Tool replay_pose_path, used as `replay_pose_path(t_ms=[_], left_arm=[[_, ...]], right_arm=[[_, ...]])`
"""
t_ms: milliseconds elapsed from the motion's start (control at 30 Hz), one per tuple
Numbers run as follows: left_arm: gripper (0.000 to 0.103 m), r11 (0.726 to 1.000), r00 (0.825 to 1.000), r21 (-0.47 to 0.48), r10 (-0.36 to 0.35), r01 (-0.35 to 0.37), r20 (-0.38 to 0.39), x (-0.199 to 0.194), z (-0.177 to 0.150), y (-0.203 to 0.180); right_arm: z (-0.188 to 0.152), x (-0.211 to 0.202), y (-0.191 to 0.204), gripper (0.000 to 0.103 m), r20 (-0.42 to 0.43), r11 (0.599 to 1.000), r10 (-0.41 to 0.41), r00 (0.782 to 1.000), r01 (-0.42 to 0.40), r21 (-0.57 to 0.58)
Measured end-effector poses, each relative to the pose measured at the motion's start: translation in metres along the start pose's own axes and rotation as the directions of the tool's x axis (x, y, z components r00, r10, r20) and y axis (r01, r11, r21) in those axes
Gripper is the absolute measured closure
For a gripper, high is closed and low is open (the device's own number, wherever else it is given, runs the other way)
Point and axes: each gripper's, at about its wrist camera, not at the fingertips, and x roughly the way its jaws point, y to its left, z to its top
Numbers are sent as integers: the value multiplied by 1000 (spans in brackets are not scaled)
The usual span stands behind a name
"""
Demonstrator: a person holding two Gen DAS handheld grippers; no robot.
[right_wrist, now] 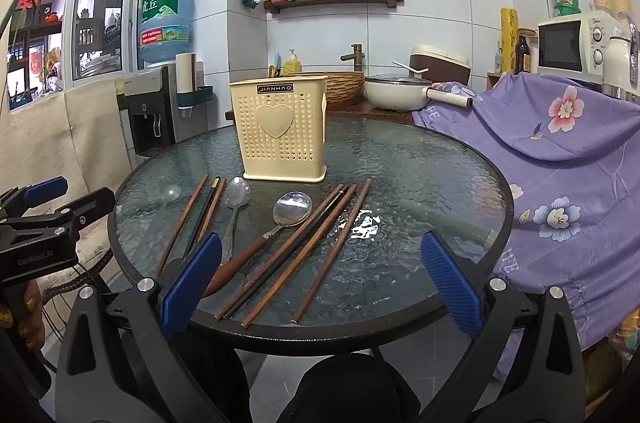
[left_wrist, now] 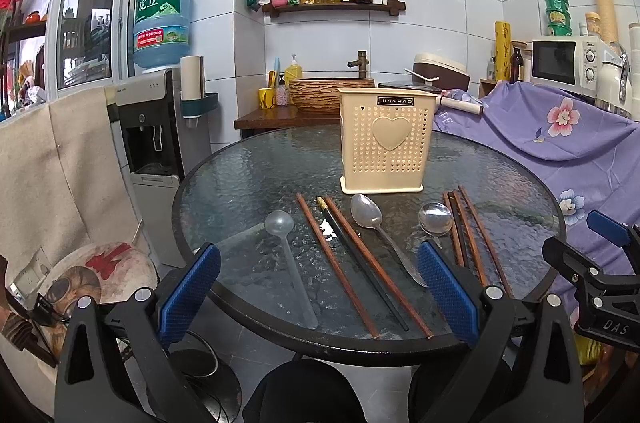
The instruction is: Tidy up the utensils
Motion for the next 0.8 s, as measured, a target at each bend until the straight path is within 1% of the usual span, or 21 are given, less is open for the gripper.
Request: replay_pose_path(t_ms=[67, 800], left_arm=[[6, 1000, 1000, 1, -1, 1, -1, 2, 2, 5], [6, 1000, 1000, 1, -3, 3, -6, 1, 1, 5]], right_arm=[[0, 0, 0, 5, -1, 1000, 0, 1000, 0, 0], [-2, 0, 0, 5, -11, 1000, -9, 1000, 9, 3]])
